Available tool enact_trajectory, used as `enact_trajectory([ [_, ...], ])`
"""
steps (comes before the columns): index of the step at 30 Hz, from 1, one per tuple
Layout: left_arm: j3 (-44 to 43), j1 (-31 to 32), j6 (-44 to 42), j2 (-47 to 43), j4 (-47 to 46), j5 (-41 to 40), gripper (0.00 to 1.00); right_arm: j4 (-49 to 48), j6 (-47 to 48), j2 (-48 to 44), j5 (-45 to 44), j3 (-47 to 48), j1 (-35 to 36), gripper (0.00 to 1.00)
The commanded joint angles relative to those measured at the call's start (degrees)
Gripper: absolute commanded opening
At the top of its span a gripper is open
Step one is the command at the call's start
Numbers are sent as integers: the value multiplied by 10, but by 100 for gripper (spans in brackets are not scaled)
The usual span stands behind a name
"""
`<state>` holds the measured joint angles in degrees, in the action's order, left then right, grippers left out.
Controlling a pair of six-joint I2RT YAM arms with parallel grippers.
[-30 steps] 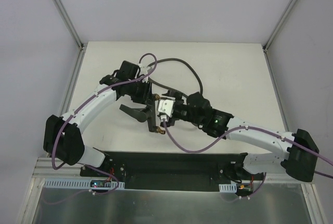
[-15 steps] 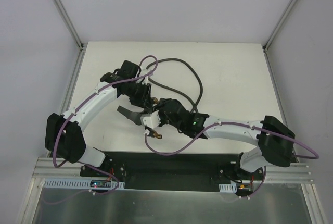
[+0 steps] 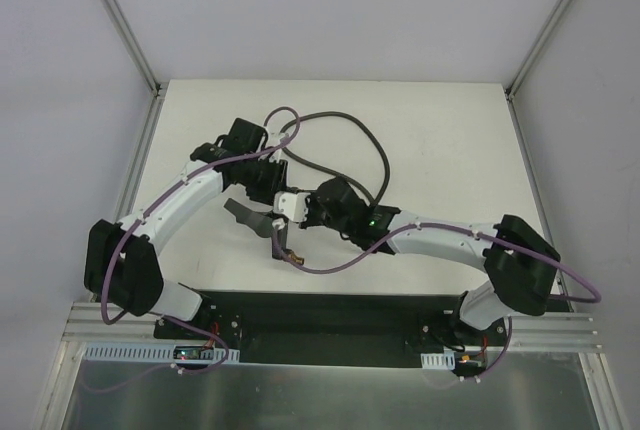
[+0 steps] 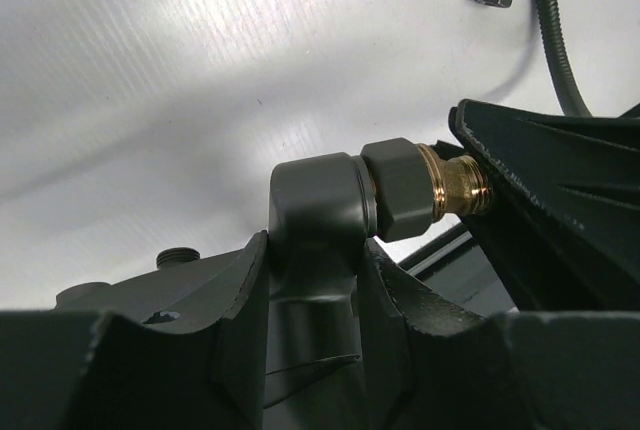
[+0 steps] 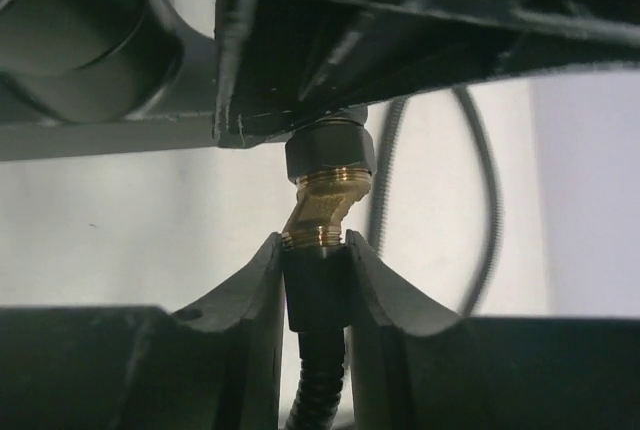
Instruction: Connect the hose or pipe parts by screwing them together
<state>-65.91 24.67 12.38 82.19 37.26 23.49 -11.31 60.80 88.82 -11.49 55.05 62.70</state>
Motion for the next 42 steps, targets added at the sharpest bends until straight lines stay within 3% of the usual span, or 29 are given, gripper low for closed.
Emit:
enact_trajectory([
  [1,19,4,25,-76,-119,83,0,-20,-222,-29,182,4,-61,1],
  [5,46,5,5,-100,-169,84,0,-105,-371,-40,327,-30,-110,1],
  [8,68,4,0,-124,-205,77,0,-176,-449,-37,391,-42,-138,1],
  [10,82,4,-1,-136,-235,70,0,-206,-550,-22,414,-42,-165,1],
  [13,102,4,1,-150,-275,58,0,-350,-745,6,453,-75,-208,1],
  [16,120,4,-1,-157,-300,28,0,-646,-972,71,494,-98,-248,1],
  [19,133,4,4,-162,-314,-3,0,-765,-1133,142,474,-93,-272,1],
  [20,134,5,5,-164,-317,-9,0,-764,-1142,152,468,-94,-274,1],
  [23,145,4,8,-175,-326,-39,0,-746,-1098,133,465,-114,-277,16],
  [26,147,3,6,-177,-315,-52,0,-714,-1050,98,481,-130,-282,55],
  [28,141,4,7,-176,-302,-55,0,-676,-1021,73,497,-140,-289,67],
  [30,130,4,7,-172,-281,-45,0,-618,-935,19,502,-149,-290,82],
  [32,113,3,5,-163,-250,-25,0,-471,-795,-49,482,-147,-287,95],
  [34,97,3,2,-146,-222,-13,0,-315,-682,-113,429,-137,-272,96],
  [35,80,3,3,-138,-194,-8,0,-267,-563,-130,407,-122,-262,96],
  [36,71,2,3,-124,-177,-8,0,-190,-503,-147,360,-115,-235,96],
  [40,29,0,11,-85,-111,2,0,-107,-191,-217,202,-113,-131,96],
  [42,7,-1,15,-64,-79,16,0,-88,-56,-225,170,-116,-86,96],
])
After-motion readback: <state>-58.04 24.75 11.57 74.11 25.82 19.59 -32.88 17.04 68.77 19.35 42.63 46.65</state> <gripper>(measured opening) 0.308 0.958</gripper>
